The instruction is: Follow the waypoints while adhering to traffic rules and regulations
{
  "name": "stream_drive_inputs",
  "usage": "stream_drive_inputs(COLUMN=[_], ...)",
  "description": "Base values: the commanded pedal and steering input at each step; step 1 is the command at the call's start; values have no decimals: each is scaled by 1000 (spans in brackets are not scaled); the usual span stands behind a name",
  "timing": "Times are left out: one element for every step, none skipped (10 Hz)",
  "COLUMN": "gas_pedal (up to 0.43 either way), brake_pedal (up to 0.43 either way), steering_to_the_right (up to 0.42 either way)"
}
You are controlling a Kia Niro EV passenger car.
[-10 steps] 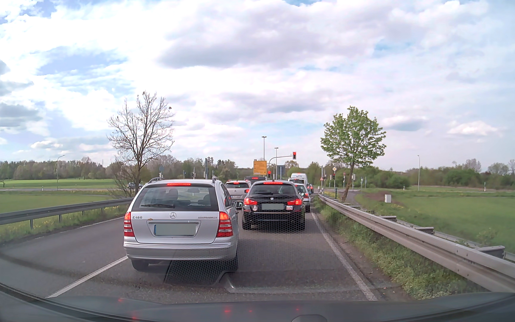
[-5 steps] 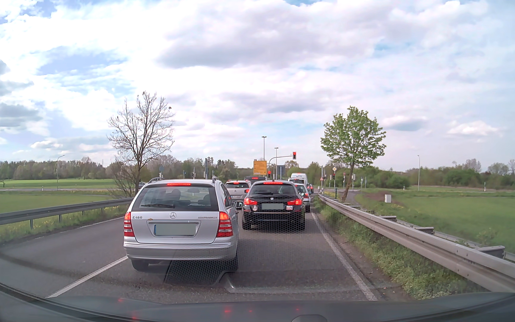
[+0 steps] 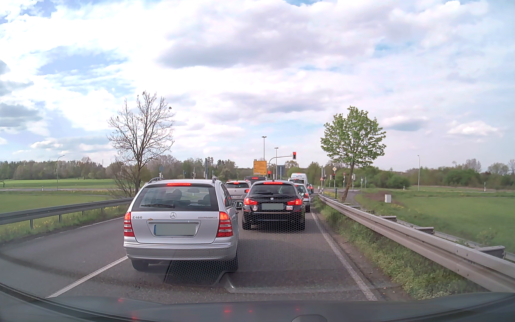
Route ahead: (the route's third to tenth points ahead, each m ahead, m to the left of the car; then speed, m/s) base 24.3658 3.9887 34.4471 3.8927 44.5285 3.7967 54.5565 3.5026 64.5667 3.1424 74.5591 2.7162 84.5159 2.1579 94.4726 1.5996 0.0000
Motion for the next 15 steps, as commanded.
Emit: stream_drive_inputs(gas_pedal=[0,0,0,0,0,0,0,0,0,0,0,0,0,0,0], brake_pedal=[280,280,280,280,280,280,280,280,280,280,280,280,280,280,280], steering_to_the_right=[-10,-10,-10,-10,-10,-10,-10,-10,-10,-10,-10,-10,-10,-10,-10])
